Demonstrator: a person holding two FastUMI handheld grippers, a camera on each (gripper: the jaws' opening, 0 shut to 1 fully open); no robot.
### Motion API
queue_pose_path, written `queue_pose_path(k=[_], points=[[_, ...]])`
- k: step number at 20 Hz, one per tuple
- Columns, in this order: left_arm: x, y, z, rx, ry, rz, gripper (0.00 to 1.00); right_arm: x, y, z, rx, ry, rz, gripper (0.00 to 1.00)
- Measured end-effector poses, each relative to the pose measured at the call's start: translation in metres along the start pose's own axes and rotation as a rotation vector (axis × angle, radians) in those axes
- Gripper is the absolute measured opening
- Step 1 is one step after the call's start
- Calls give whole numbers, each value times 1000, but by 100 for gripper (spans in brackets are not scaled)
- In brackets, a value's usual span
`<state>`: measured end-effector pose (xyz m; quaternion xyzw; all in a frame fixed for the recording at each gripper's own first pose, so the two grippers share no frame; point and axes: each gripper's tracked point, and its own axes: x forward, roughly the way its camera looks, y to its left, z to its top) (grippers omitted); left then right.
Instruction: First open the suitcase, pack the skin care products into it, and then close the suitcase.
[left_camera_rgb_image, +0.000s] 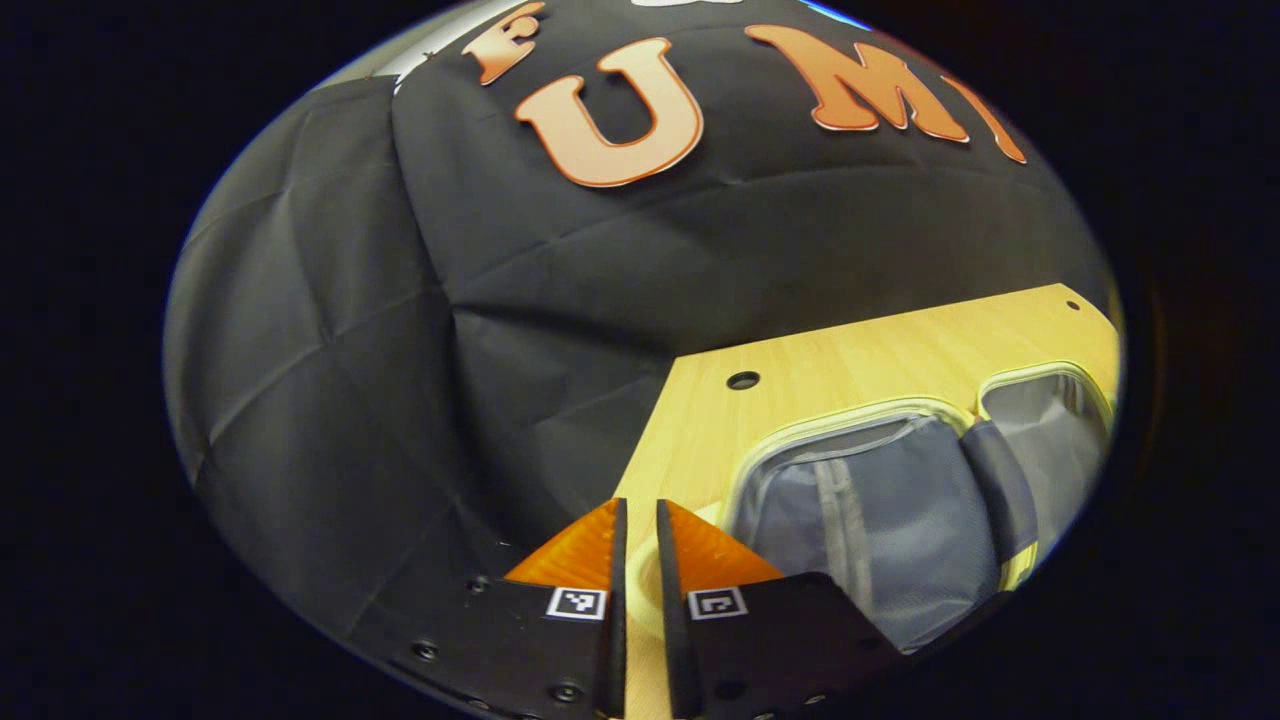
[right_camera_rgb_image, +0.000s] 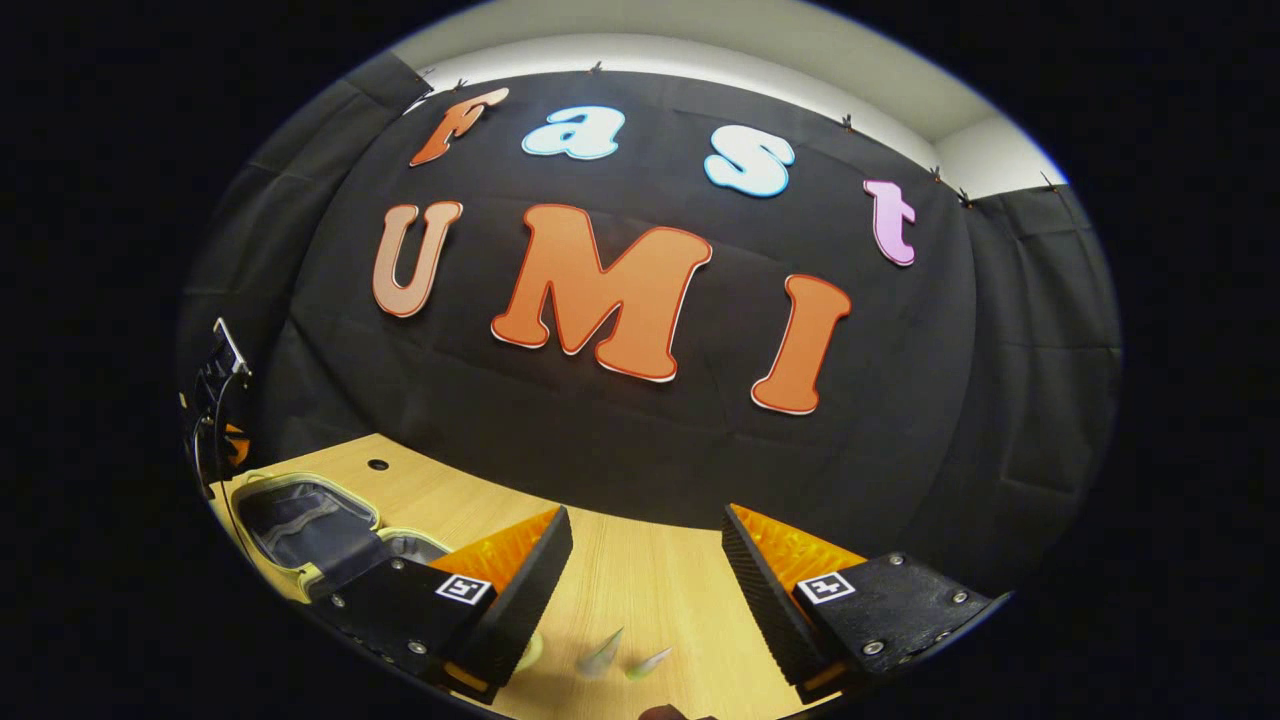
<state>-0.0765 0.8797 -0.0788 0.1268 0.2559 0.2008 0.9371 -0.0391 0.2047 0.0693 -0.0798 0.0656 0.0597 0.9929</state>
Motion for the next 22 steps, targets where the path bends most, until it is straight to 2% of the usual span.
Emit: queue_pose_path(k=[1,2,3,7,8,11,15,19,22], points=[[-2,-8,8,-3,-12,-11,19,4,2,-3,3,7,-2,95],[-12,-23,24,-11,-53,-36,34,7,-1,-5,4,8,-4,96],[-20,-33,37,-14,-83,-50,38,8,-2,-6,5,11,-5,96],[-71,-94,92,-35,-208,-157,94,13,-13,-17,24,19,1,96],[-90,-116,111,-54,-246,-194,100,14,-17,-20,31,16,8,96],[-120,-155,144,-123,-301,-253,98,13,-27,-26,40,6,24,95],[-159,-211,176,-157,-356,-289,98,14,-52,-36,66,3,48,95],[-193,-278,188,-145,-381,-366,98,18,-73,-48,79,4,70,96],[-219,-365,179,-113,-359,-479,98,17,-88,-55,81,0,92,96]])
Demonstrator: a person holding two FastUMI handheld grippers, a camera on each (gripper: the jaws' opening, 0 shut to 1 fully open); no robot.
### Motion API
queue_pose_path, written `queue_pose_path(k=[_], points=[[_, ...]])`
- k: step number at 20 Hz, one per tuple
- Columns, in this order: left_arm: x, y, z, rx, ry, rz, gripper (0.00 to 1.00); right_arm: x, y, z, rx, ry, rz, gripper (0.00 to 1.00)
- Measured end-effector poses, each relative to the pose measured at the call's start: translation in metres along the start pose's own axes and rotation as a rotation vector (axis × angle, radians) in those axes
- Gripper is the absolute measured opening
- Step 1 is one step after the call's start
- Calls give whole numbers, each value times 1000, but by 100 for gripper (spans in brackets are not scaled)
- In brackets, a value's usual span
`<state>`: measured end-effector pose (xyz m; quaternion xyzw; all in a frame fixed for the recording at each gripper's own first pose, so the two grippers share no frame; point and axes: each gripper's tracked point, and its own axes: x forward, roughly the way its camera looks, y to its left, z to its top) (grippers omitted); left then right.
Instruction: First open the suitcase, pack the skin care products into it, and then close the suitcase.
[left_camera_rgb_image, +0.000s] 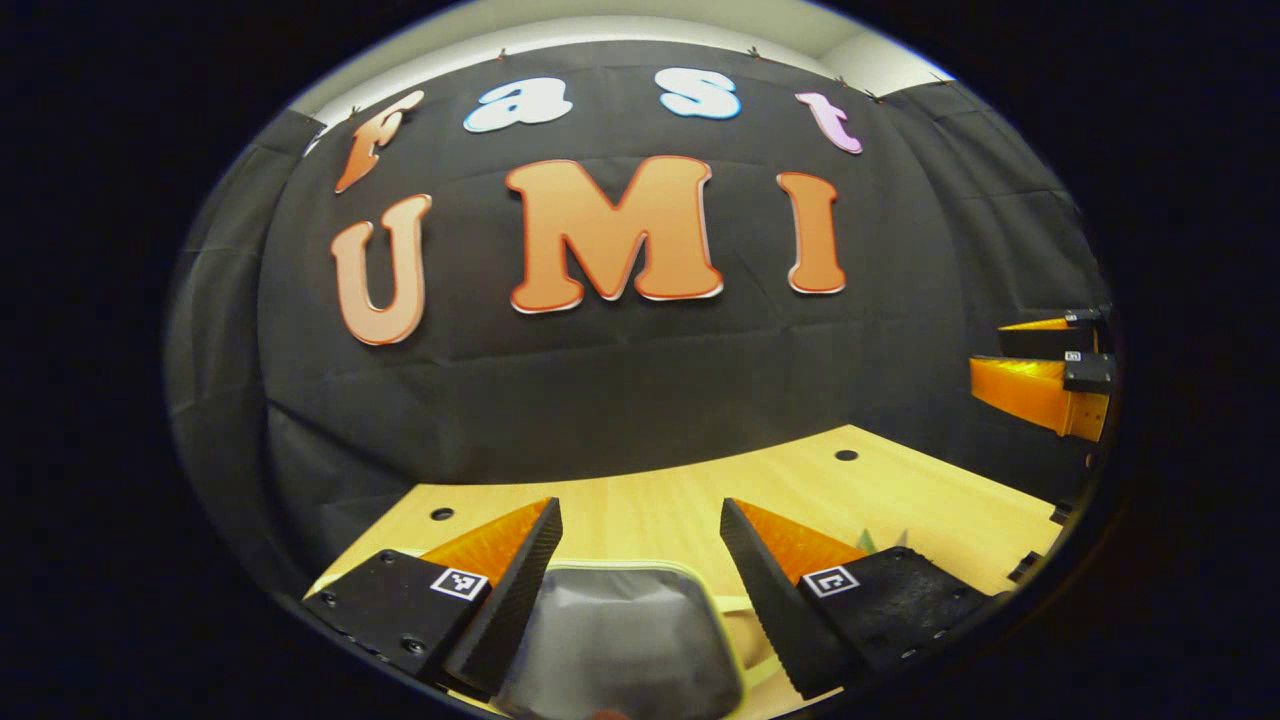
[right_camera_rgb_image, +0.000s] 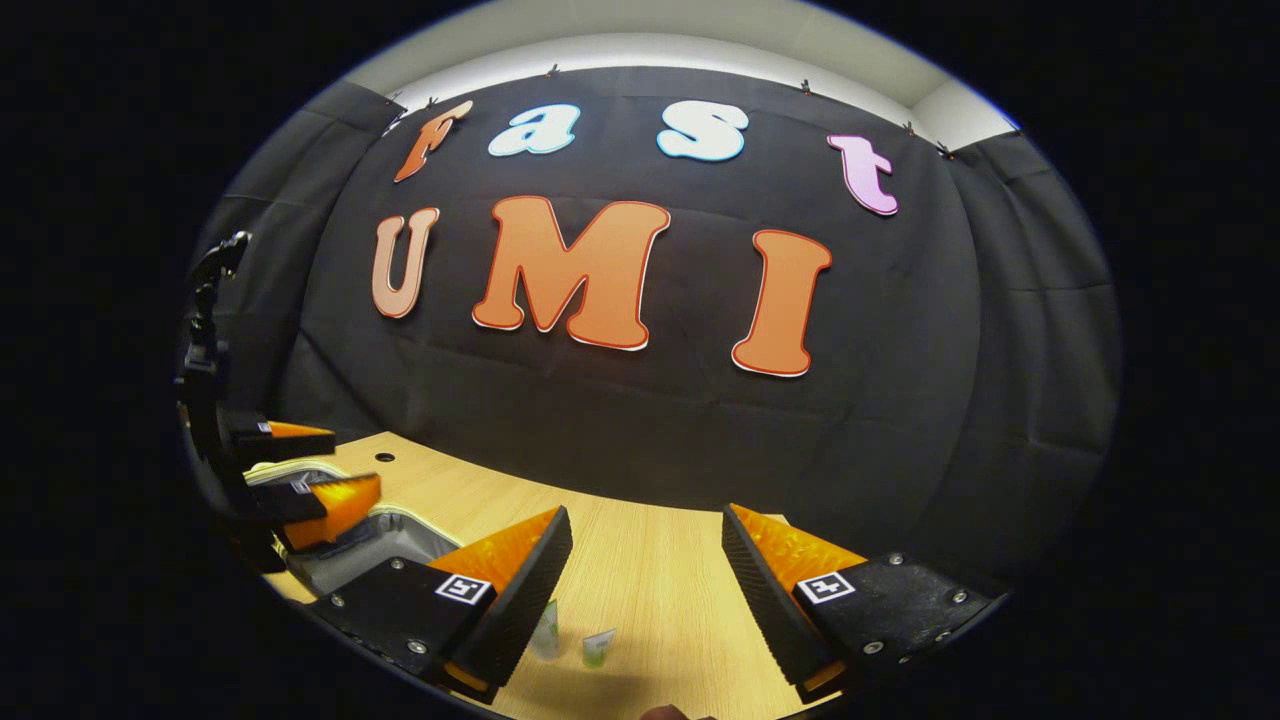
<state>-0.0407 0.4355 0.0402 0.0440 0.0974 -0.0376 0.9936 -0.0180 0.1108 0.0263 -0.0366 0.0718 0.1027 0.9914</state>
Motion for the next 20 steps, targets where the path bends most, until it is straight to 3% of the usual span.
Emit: queue_pose_path(k=[8,16,20], points=[[13,-123,-56,46,84,-187,98,-14,-43,-11,-33,20,-1,95],[51,-171,-154,74,266,-214,96,-17,-68,-11,-60,24,15,96],[73,-187,-172,76,303,-233,73,-18,-79,-13,-76,27,13,95]])
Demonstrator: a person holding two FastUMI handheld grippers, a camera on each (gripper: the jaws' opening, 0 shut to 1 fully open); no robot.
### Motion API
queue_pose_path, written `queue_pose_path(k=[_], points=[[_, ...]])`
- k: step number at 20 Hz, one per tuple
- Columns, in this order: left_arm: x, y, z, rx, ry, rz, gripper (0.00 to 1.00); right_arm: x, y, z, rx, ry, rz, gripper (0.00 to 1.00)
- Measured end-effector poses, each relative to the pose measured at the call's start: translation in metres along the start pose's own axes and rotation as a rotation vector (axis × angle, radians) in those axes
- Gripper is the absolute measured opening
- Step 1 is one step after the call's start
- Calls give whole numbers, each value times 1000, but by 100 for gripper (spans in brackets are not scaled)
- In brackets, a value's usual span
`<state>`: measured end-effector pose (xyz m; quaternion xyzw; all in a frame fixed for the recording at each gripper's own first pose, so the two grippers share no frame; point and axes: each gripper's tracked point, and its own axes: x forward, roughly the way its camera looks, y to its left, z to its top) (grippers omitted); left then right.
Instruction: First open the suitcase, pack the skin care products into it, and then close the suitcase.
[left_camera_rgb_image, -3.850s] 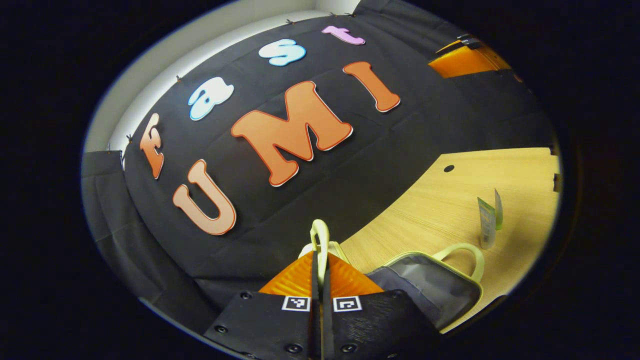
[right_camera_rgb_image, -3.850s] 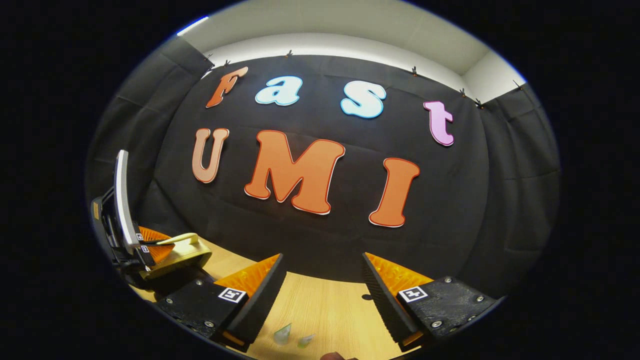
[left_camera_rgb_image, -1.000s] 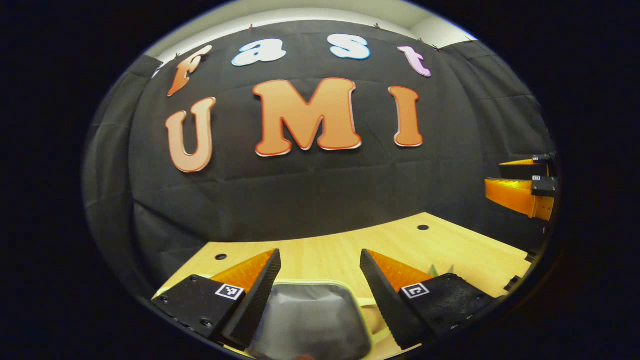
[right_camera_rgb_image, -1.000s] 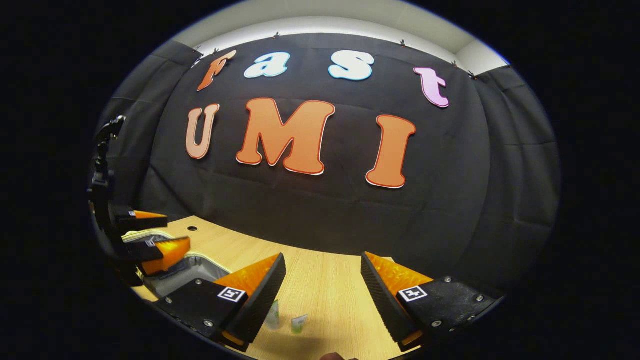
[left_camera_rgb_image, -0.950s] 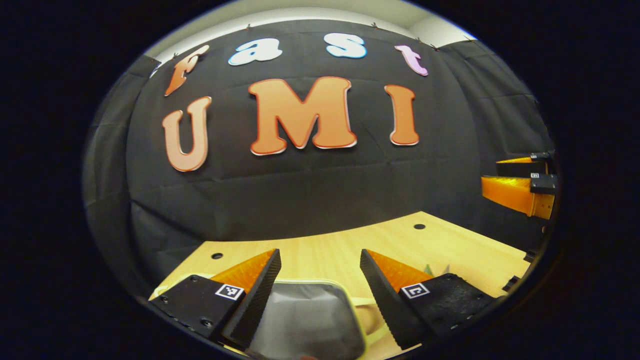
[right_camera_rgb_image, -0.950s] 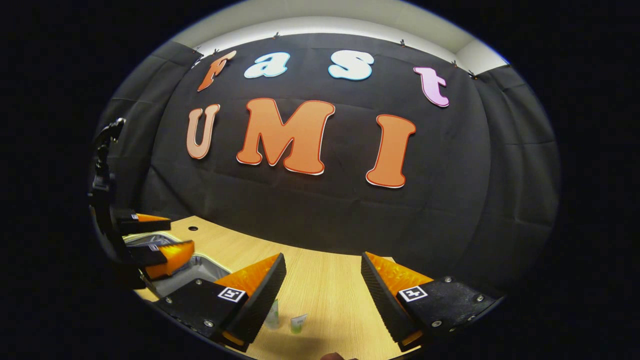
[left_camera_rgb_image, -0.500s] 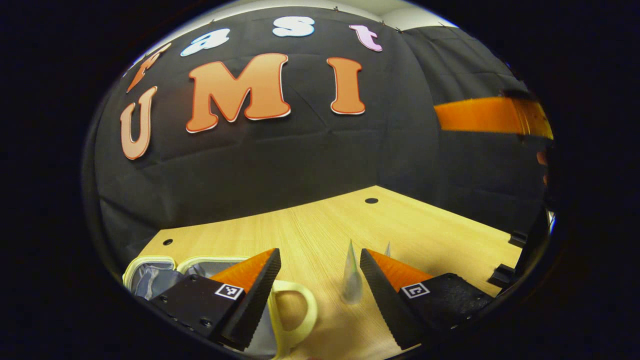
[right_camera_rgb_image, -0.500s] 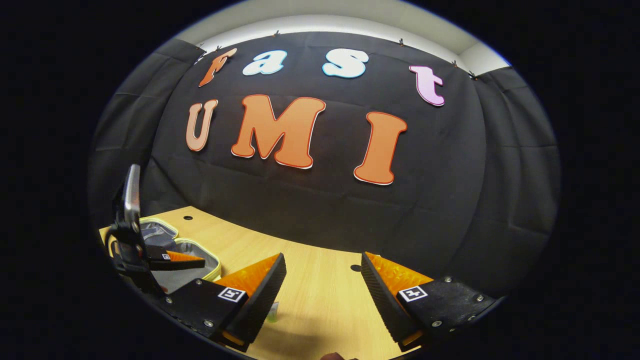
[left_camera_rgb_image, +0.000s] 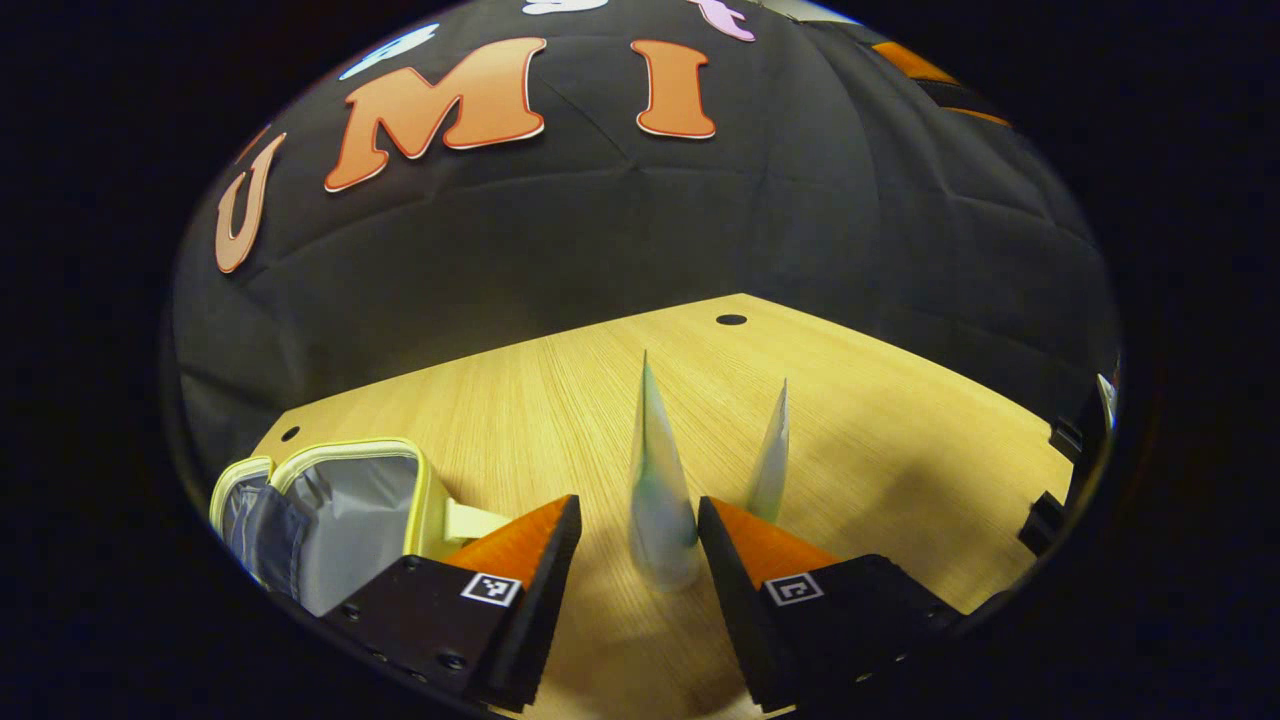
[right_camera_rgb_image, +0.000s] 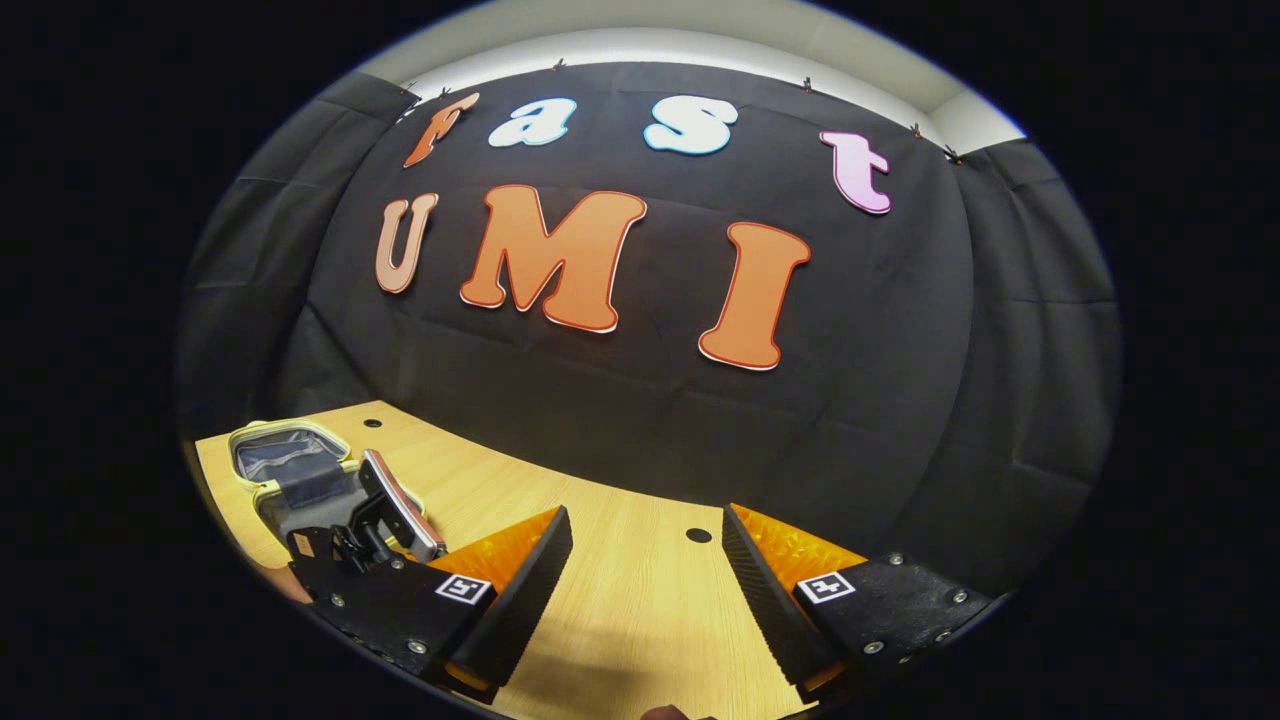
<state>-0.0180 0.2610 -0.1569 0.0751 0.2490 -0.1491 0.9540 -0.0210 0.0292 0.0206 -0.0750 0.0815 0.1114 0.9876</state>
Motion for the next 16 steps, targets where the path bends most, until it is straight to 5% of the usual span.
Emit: queue_pose_path(k=[4,10,16], points=[[6,-11,-1,15,35,-21,37,-5,-2,-8,-10,8,11,96],[-34,5,54,-32,-41,26,37,-3,9,-27,11,29,76,96],[-119,68,121,-89,-135,193,37,11,51,-64,40,74,224,96]])
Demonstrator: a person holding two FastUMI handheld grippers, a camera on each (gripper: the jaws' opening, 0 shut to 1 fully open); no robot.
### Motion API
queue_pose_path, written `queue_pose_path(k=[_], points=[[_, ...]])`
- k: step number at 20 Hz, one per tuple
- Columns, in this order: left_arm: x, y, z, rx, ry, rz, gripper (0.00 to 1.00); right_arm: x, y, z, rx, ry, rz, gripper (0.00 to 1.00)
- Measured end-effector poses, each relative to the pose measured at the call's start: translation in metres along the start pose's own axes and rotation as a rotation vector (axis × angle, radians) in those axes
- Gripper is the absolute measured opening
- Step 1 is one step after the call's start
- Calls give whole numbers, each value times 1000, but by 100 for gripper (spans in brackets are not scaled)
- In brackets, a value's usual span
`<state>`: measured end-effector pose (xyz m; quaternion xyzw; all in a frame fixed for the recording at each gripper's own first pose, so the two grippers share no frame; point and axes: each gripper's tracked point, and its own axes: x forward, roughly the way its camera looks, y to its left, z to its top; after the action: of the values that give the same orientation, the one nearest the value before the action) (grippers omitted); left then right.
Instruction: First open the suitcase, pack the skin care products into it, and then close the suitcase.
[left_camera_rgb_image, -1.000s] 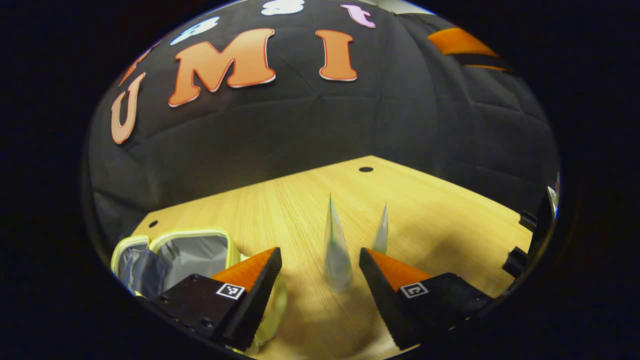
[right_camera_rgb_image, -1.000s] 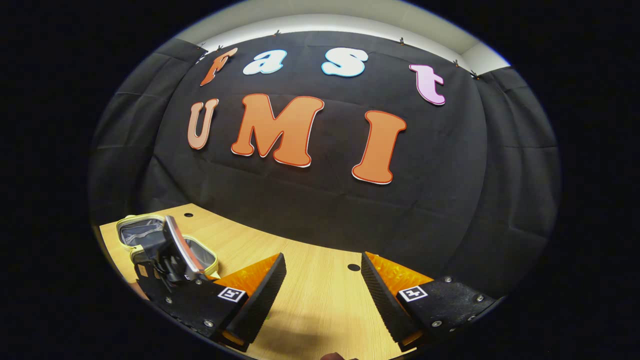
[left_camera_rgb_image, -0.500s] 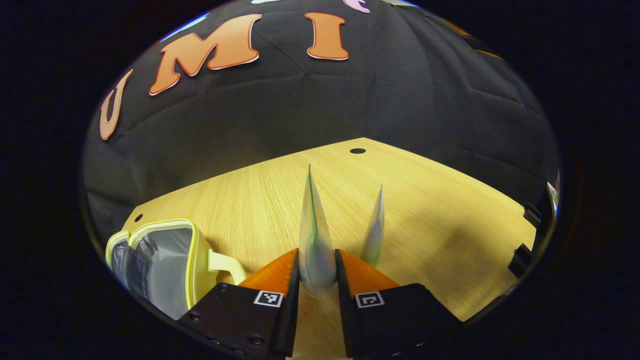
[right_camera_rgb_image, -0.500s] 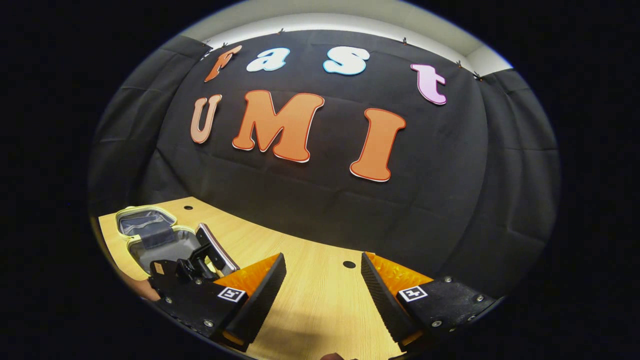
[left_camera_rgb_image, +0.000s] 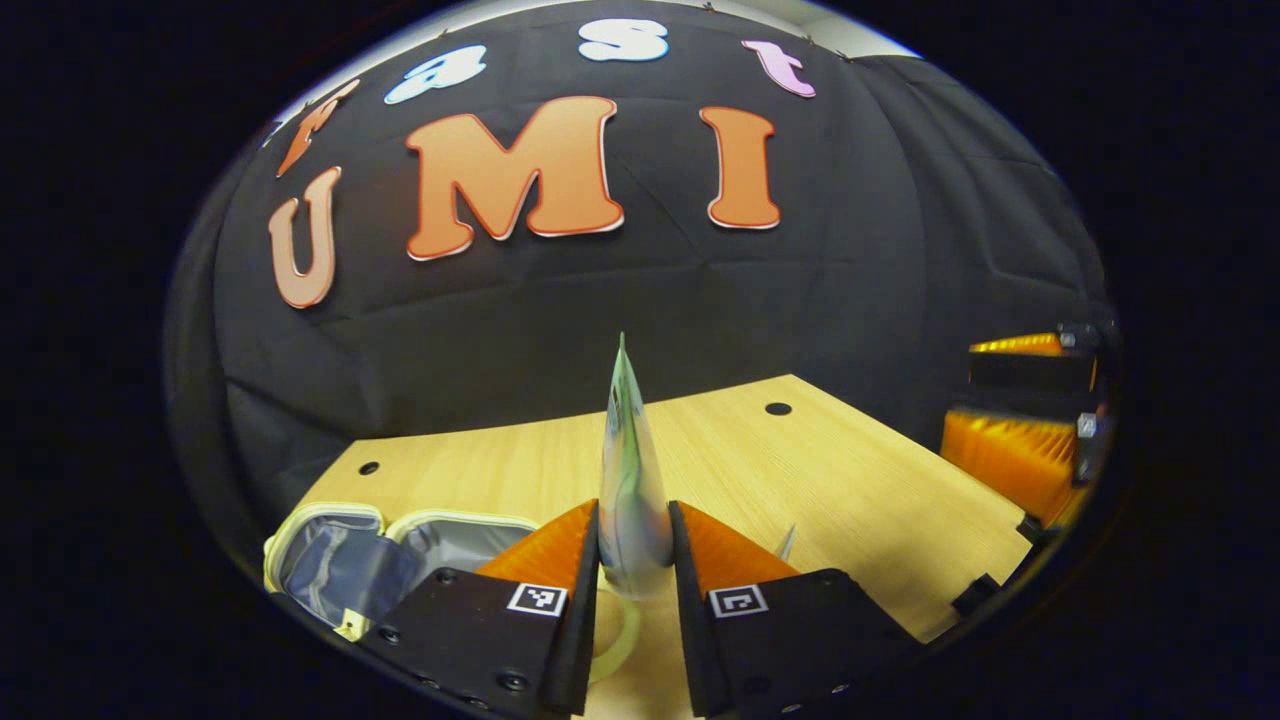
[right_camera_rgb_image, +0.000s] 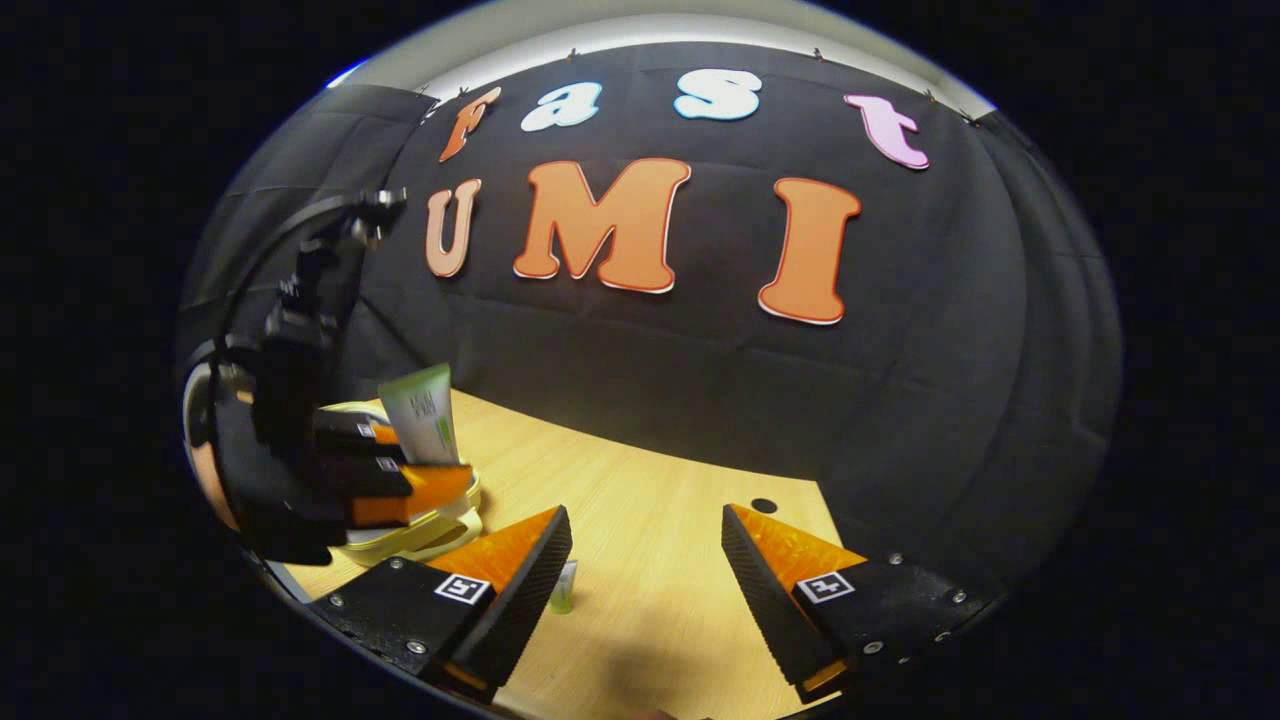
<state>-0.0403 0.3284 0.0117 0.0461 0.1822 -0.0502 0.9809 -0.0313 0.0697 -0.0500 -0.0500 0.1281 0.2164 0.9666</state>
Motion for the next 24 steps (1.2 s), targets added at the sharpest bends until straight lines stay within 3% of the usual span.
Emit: queue_pose_path(k=[6,12,14,15,16,17,18,19,24], points=[[-62,78,1,-9,49,213,37,41,32,-82,-1,158,157,95],[-105,121,-16,-21,108,360,37,83,62,-148,4,305,254,88],[-110,124,-18,-11,122,380,37,92,71,-158,10,331,284,83],[-111,126,-19,-11,123,386,37,93,75,-161,14,340,289,72],[-112,126,-20,-14,129,387,37,95,77,-164,18,349,297,68],[-114,128,-22,-13,132,391,37,97,84,-169,20,364,305,55],[-112,128,-24,-12,138,389,39,97,84,-167,21,361,301,54],[-112,129,-23,-9,135,388,37,95,89,-164,39,363,311,39],[-112,139,-29,-20,136,379,37,80,88,-119,98,299,323,37]])
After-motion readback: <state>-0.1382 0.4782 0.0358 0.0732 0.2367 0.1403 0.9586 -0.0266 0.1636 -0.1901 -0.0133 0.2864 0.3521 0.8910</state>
